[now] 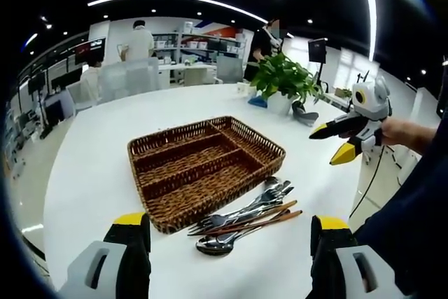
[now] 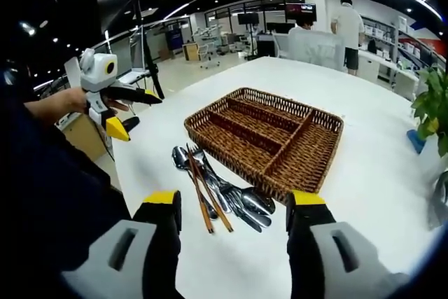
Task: Arrange the knives, forks, and spoons in their matching storage slots by inserting each utensil handle-first until every utensil is classified and aligned in the correct compartment
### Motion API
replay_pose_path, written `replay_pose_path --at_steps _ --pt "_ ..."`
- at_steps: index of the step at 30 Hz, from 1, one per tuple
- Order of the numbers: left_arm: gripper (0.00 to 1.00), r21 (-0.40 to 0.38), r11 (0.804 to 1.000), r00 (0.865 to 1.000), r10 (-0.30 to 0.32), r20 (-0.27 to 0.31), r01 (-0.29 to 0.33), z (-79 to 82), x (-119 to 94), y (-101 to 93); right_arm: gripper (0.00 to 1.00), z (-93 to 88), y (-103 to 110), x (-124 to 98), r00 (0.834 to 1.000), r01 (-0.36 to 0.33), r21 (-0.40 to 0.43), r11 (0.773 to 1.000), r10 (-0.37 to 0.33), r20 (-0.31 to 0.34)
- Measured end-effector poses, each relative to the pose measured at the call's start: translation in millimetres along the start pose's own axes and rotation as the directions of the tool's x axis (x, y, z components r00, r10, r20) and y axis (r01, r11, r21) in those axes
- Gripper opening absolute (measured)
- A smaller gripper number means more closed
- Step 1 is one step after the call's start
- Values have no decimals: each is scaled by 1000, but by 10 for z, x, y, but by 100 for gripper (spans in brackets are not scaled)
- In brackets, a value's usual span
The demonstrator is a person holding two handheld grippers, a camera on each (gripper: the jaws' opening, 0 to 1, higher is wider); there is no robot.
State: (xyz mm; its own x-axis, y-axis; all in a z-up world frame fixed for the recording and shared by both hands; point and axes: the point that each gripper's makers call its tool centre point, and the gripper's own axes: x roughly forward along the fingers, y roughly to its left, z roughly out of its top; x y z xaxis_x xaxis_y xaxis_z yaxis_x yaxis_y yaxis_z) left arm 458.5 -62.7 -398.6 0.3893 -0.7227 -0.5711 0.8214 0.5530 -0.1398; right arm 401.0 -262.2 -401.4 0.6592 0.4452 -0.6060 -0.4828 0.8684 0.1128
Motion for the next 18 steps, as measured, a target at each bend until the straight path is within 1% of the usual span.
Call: replay_pose_path --at_steps 3,5,8,12,13,15,17,18 --pt "99 3 1000 1000 -3 -2 3 -14 -4 0 55 -20 41 25 1000 -21 -14 1000 21 -11" --pt "98 1 1000 1000 -6 -1 6 -18 -8 -2 54 -31 59 47 999 -30 -26 999 30 -16" --pt "97 3 1000 1000 -8 -1 8 -19 -11 -3 48 -39 82 64 999 -43 -41 998 43 -22" --pt "96 9 1000 1000 -6 0 6 -23 -19 14 46 -44 120 98 998 -60 -62 996 58 -27" --pt "96 6 1000 1000 -3 0 3 -26 -21 28 47 -34 105 102 998 -50 -71 996 48 -27" --pt "98 1 1000 1000 0 -3 0 -32 -21 37 51 -29 74 100 999 -35 -76 997 32 -30" --pt "100 -3 1000 1000 3 -1 -3 -29 -21 43 62 1 30 94 1000 -9 -75 997 7 -25" --pt "100 -5 1000 1000 5 1 -5 -24 -20 46 66 8 7 92 1000 3 -72 997 -4 -23"
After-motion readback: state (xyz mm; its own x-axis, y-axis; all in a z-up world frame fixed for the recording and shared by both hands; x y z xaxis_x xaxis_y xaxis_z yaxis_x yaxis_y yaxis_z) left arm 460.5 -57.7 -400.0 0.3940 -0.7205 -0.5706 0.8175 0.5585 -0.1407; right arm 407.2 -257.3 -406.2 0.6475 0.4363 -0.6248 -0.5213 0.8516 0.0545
